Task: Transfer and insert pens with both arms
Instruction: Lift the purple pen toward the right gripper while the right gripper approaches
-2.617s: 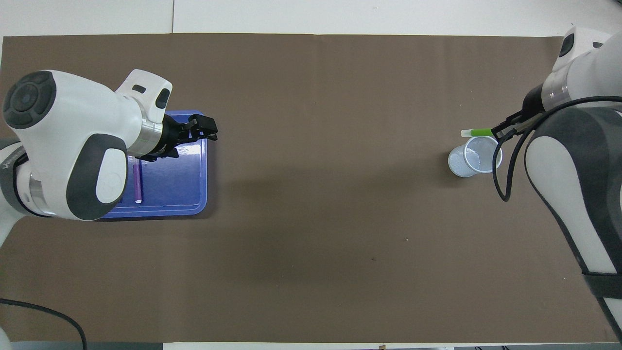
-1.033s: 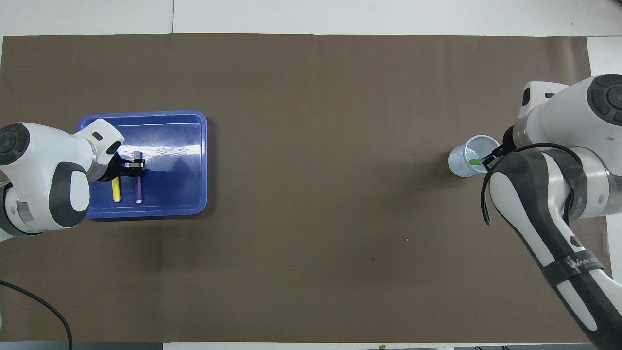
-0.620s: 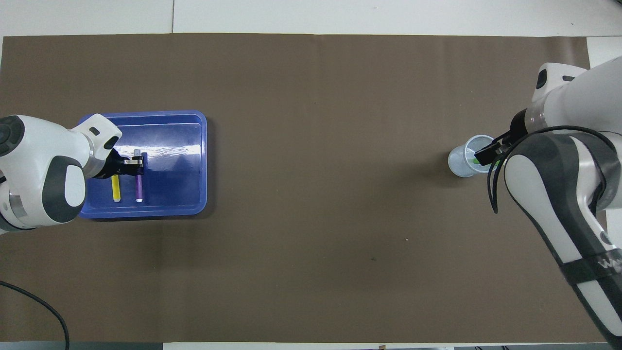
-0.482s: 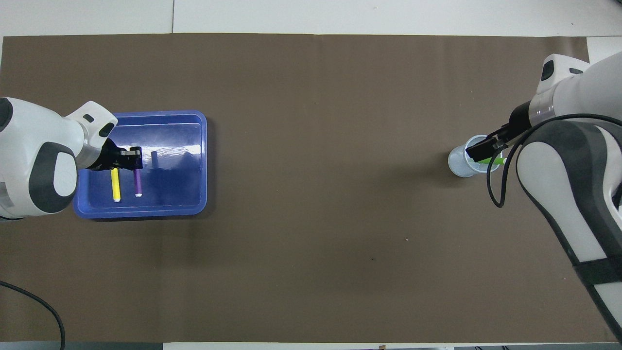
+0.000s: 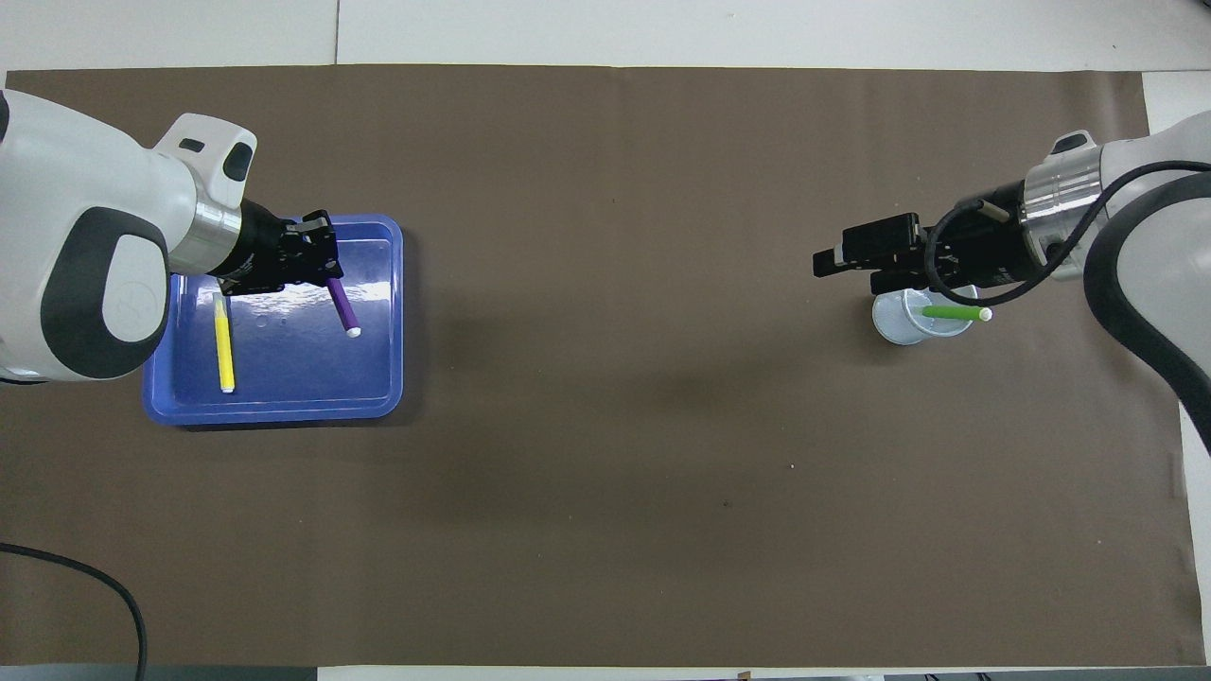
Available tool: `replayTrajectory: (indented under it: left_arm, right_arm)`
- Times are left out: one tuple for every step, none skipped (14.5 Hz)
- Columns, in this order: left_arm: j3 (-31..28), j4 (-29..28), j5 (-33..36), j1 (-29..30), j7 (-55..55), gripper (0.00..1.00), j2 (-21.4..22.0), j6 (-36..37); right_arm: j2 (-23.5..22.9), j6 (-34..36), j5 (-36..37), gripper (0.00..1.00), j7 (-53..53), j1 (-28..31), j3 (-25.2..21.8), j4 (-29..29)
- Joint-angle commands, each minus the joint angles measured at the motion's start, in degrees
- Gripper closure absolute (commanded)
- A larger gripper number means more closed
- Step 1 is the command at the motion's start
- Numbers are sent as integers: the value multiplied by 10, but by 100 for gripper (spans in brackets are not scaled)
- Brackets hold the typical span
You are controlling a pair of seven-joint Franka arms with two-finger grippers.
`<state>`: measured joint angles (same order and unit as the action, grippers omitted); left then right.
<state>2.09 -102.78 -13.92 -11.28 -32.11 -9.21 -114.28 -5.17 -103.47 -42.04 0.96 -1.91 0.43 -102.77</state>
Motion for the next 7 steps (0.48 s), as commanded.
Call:
replayTrajectory:
  left_arm:
    - [-8, 44, -30, -57, -128, 100, -21, 6]
    - [-7, 56, -46, -70, -171, 100, -26, 1]
    - [-8, 62, -64, -84, -211, 100, -28, -5]
    - [-8, 65, -76, -101, -255, 100, -29, -22]
    - [-8, 65, -82, -119, -304, 100, -32, -47]
    - [-7, 64, -83, -140, -359, 100, -34, -72]
    - [-7, 64, -83, -159, -417, 100, -36, -98]
  right_arm:
    - [11, -8, -71, 0, -46, 2, 2, -22]
    - [22, -32, -113, 0, -47, 2, 2, -50]
    - [36, -63, -155, 0, -45, 2, 2, -80]
    - [44, -87, -192, 0, -45, -1, 3, -102]
    - [51, -105, -217, 0, -44, -5, 6, -118]
    - [55, -125, -231, 0, -44, -25, 8, -131]
    - [56, -144, -234, 0, -44, -35, 8, -139]
